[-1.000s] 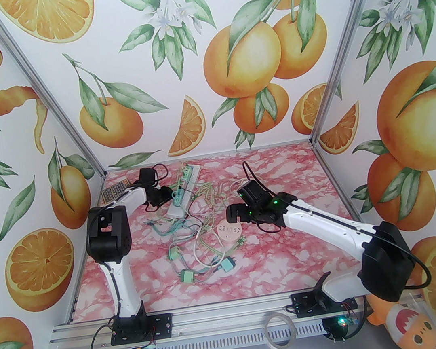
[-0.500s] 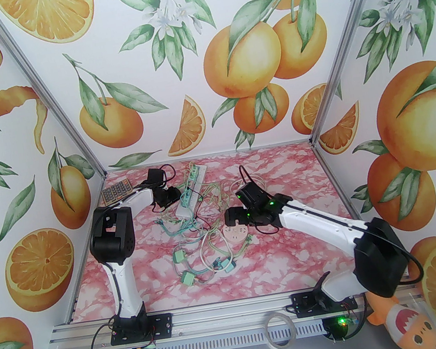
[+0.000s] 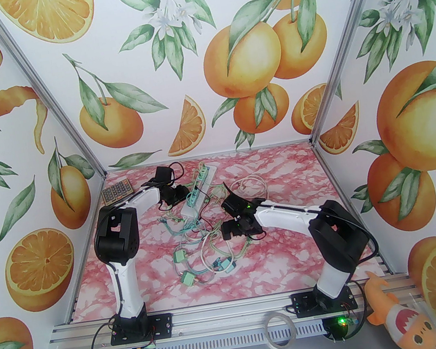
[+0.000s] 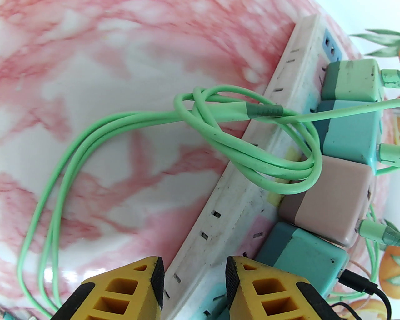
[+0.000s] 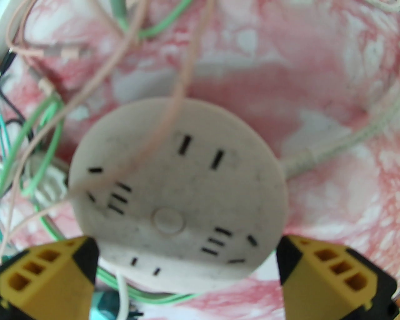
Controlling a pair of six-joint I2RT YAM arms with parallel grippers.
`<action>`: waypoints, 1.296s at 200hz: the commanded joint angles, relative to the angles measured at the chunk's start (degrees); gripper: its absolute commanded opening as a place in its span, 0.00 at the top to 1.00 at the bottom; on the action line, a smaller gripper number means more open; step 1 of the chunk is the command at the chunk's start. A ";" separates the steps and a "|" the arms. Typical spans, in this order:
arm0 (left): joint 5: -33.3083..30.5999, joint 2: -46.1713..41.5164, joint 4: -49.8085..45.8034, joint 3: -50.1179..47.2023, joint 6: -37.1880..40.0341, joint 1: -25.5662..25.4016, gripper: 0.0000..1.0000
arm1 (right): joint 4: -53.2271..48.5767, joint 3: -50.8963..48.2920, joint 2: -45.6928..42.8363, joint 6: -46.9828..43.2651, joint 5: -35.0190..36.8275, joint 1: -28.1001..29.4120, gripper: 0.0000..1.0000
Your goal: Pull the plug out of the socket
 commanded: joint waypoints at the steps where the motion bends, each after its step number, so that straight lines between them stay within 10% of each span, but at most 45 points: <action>1: 2.85 1.75 -1.27 2.53 -0.68 -2.10 0.61 | -5.25 -0.20 2.66 0.20 9.04 -1.25 0.00; 111: -0.42 0.21 0.04 3.39 -8.61 -6.84 0.60 | -3.92 -4.04 -7.90 -5.95 7.00 -12.71 0.00; 259: -6.95 -22.42 -7.02 -6.06 11.41 -8.15 0.51 | 12.79 3.62 -9.26 -3.05 -12.20 -13.05 0.11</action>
